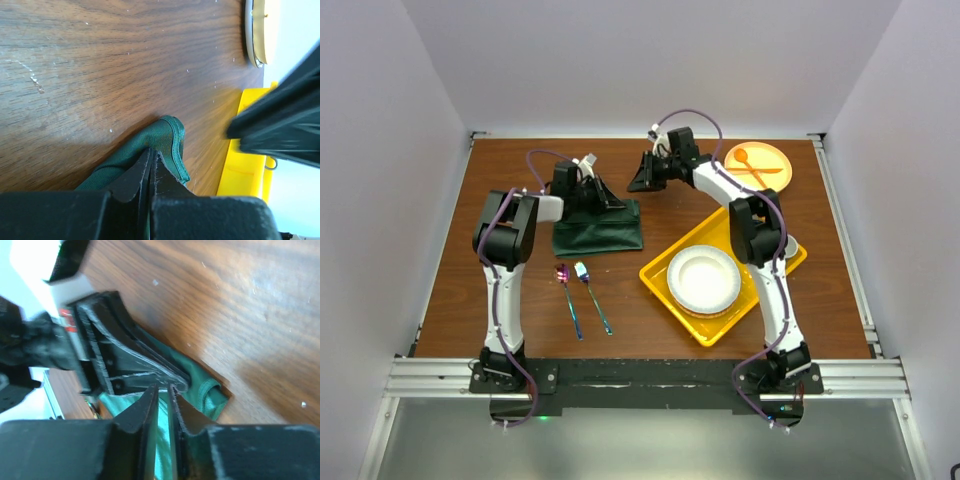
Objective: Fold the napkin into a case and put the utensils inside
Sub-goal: Smooth out the lower triangle-folded napkin at the center of the board.
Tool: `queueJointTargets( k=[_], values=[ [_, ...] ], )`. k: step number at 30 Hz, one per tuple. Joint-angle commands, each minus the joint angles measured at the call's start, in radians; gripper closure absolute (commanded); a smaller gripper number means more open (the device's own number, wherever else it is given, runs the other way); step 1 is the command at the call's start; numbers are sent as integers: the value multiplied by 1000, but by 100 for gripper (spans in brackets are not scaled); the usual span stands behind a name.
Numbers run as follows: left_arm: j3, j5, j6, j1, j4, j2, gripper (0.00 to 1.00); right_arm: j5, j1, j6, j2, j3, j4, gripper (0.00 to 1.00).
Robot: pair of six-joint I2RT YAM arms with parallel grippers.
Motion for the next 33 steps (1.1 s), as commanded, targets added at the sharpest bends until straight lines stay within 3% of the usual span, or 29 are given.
queueJointTargets(
  k=[1, 5, 10, 15, 18, 24, 33],
  values=[
    [-25, -104, 69, 6, -156, 44, 100, 0, 4, 25, 1, -61, -23, 89],
    [-16, -97, 59, 9, -146, 51, 100, 33, 4, -28, 12, -96, -98, 89],
    [-15, -40, 26, 13, -96, 62, 93, 89, 6, -61, 84, -28, -196, 92],
    [-73, 54, -19, 50, 34, 16, 70, 169, 6, -104, 107, 2, -282, 94],
    [-117, 127, -45, 96, 117, -16, 62, 206, 7, -118, 105, -10, -310, 97],
    [-209, 253, -68, 211, 251, -44, 54, 237, 9, -130, 102, -27, -323, 97],
    [-228, 342, 62, 369, 148, -56, 51, 250, 20, -127, 94, -32, -311, 97]
  ],
)
